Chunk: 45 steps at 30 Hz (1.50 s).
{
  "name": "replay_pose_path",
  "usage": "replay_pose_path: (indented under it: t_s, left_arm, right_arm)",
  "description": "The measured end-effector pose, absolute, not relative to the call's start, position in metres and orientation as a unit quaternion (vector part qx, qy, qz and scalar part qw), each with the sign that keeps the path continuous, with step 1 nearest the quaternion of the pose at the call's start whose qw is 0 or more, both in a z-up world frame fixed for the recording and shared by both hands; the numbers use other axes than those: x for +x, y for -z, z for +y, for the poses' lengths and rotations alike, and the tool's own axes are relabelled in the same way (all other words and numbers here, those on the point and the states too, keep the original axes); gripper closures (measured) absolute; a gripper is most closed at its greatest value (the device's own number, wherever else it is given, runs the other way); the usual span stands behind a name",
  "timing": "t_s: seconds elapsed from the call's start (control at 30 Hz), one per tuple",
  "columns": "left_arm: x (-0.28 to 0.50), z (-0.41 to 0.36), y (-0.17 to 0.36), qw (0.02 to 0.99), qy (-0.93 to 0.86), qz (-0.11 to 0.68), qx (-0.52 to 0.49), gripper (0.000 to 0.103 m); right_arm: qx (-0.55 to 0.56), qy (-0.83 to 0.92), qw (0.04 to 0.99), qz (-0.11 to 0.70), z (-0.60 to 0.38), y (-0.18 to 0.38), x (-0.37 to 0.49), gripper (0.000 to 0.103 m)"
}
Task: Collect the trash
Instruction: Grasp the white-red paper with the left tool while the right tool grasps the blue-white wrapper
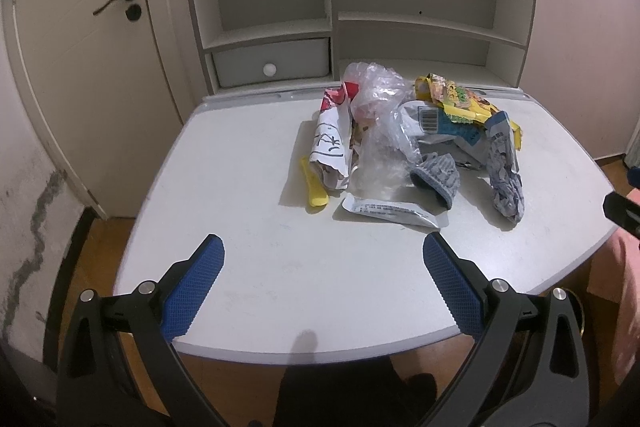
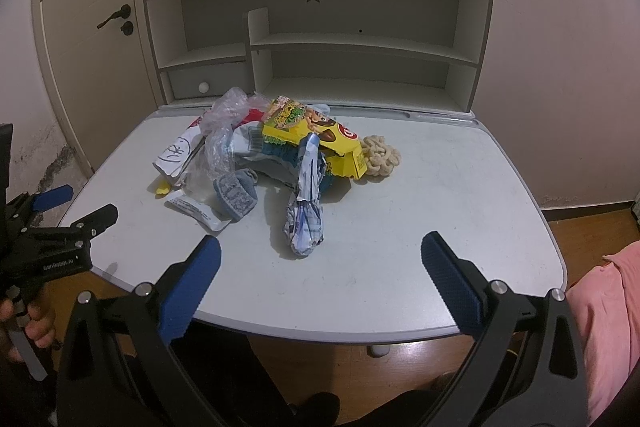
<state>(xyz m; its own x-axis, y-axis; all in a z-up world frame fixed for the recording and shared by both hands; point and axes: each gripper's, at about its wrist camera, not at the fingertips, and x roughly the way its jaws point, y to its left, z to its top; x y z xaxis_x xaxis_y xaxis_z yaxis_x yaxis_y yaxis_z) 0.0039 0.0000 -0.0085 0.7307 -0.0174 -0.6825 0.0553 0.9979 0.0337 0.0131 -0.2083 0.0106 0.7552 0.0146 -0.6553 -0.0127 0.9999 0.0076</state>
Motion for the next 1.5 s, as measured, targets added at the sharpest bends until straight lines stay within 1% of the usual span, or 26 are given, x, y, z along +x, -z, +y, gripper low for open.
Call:
replay_pose_path:
  t_s: [0.23,0.33,0.47,0.53,0.6,0.63,0.67,0.7,0.73,0.77,0.8,0.83,0.9,1.03,1.17,1.27,1.33,1.37,1.4,1.43,1.47,1.5]
  left_arm:
    - [0.047,0.020,0.008,0.916,0.065,0.395,0.029,0.006]
    - [0.083,0.020,0.008,0.909,0.070,0.407,0.052,0.006]
    - [0.137,0.024,0.018,0.890,0.086,0.448,0.008,0.006]
    - [0.157,0.019,0.025,0.885,0.082,0.458,0.018,0.007]
    - [0.171,0.015,0.031,0.884,0.079,0.460,0.031,0.010]
    - [0.178,0.013,0.035,0.882,0.077,0.464,0.038,0.017]
    - [0.183,0.012,0.038,0.879,0.078,0.469,0.042,0.029]
    - [0.186,0.012,0.040,0.877,0.077,0.473,0.044,0.034]
    - [0.192,0.012,0.045,0.872,0.083,0.481,0.041,0.047]
    - [0.194,0.013,0.048,0.868,0.088,0.486,0.039,0.067]
    - [0.197,0.013,0.050,0.864,0.097,0.492,0.031,0.080]
    - [0.197,0.016,0.050,0.863,0.105,0.493,0.021,0.090]
    - [0.194,0.021,0.045,0.869,0.109,0.483,0.010,0.097]
    - [0.180,0.035,0.020,0.886,0.098,0.454,0.011,0.097]
    - [0.162,0.059,-0.010,0.904,0.087,0.419,0.004,0.097]
    - [0.149,0.071,-0.025,0.912,0.084,0.402,0.003,0.097]
    - [0.139,0.076,-0.030,0.913,0.087,0.399,0.000,0.097]
    - [0.135,0.077,-0.031,0.913,0.089,0.398,0.001,0.097]
    - [0.130,0.078,-0.031,0.914,0.090,0.396,0.003,0.097]
    - [0.128,0.075,-0.030,0.914,0.090,0.395,0.006,0.097]
    - [0.125,0.072,-0.030,0.915,0.090,0.392,0.008,0.097]
    - [0.120,0.070,-0.031,0.916,0.092,0.390,0.011,0.097]
  right_arm:
    - [0.007,-0.002,0.932,0.362,-0.218,-0.003,0.019,0.006]
    - [0.007,0.001,0.930,0.367,-0.221,0.001,0.022,0.006]
    - [0.009,0.004,0.930,0.367,-0.225,0.001,0.023,0.006]
    - [0.013,0.005,0.929,0.369,-0.227,0.002,0.025,0.006]
    - [0.013,0.004,0.929,0.371,-0.228,0.003,0.025,0.006]
    - [0.013,0.004,0.928,0.372,-0.228,0.004,0.025,0.006]
    - [0.013,0.004,0.928,0.373,-0.228,0.006,0.025,0.006]
    - [0.013,0.003,0.927,0.376,-0.229,0.008,0.026,0.006]
    - [0.013,0.003,0.926,0.378,-0.228,0.009,0.027,0.006]
    - [0.014,0.002,0.925,0.381,-0.228,0.011,0.028,0.006]
    - [0.014,0.001,0.923,0.383,-0.228,0.013,0.029,0.006]
    - [0.015,0.000,0.922,0.387,-0.227,0.015,0.031,0.006]
    - [0.017,-0.007,0.920,0.392,-0.224,0.019,0.035,0.006]
    - [0.020,-0.015,0.915,0.403,-0.215,0.026,0.051,0.006]
    - [0.028,-0.024,0.902,0.430,-0.205,0.033,0.087,0.006]
    - [0.021,-0.012,0.894,0.448,-0.198,0.038,0.120,0.013]
    - [0.025,-0.007,0.883,0.469,-0.198,0.044,0.142,0.022]
    - [0.027,-0.005,0.878,0.478,-0.198,0.048,0.151,0.024]
    - [0.027,-0.003,0.873,0.487,-0.197,0.052,0.157,0.031]
    - [0.026,0.001,0.867,0.497,-0.197,0.058,0.164,0.051]
    - [0.028,0.000,0.862,0.505,-0.197,0.062,0.167,0.065]
    - [0.035,-0.009,0.859,0.511,-0.196,0.064,0.168,0.072]
